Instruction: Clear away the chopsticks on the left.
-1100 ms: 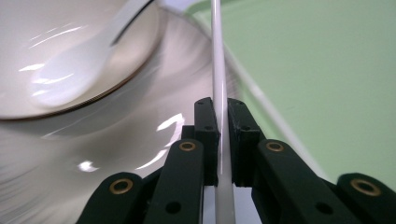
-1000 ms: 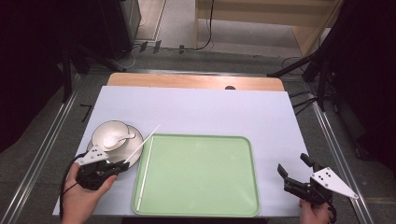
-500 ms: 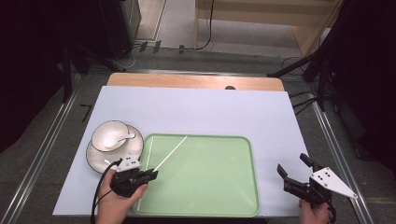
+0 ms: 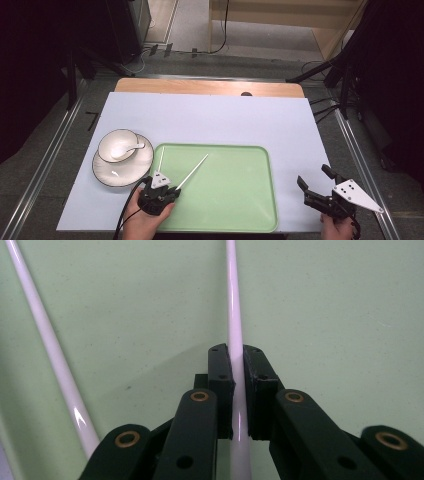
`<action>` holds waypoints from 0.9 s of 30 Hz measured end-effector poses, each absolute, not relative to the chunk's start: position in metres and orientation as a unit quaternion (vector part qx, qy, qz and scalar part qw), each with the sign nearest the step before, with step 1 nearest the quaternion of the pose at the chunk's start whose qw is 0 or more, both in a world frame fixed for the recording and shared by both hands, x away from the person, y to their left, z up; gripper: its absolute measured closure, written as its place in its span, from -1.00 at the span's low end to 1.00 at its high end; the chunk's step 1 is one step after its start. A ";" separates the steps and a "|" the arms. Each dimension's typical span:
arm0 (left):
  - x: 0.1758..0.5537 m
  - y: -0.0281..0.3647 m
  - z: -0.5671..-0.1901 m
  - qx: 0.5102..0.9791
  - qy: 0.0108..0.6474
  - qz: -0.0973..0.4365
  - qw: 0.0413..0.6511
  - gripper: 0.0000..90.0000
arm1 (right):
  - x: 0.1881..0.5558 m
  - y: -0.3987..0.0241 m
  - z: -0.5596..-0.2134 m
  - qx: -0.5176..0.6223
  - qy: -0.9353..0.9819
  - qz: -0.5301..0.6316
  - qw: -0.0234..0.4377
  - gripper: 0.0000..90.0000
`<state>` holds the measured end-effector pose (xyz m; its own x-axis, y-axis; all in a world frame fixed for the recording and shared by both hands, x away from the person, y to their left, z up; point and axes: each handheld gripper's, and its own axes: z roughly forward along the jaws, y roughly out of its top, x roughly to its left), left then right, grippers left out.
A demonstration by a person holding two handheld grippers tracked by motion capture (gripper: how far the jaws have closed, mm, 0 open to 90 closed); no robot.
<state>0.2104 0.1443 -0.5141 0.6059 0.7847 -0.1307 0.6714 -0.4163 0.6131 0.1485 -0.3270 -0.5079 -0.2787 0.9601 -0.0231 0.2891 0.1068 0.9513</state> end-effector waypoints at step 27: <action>0.258 0.087 -0.513 0.855 0.371 0.089 0.353 1.00 | 0.148 -0.326 -0.508 0.478 0.650 0.468 0.360 -0.71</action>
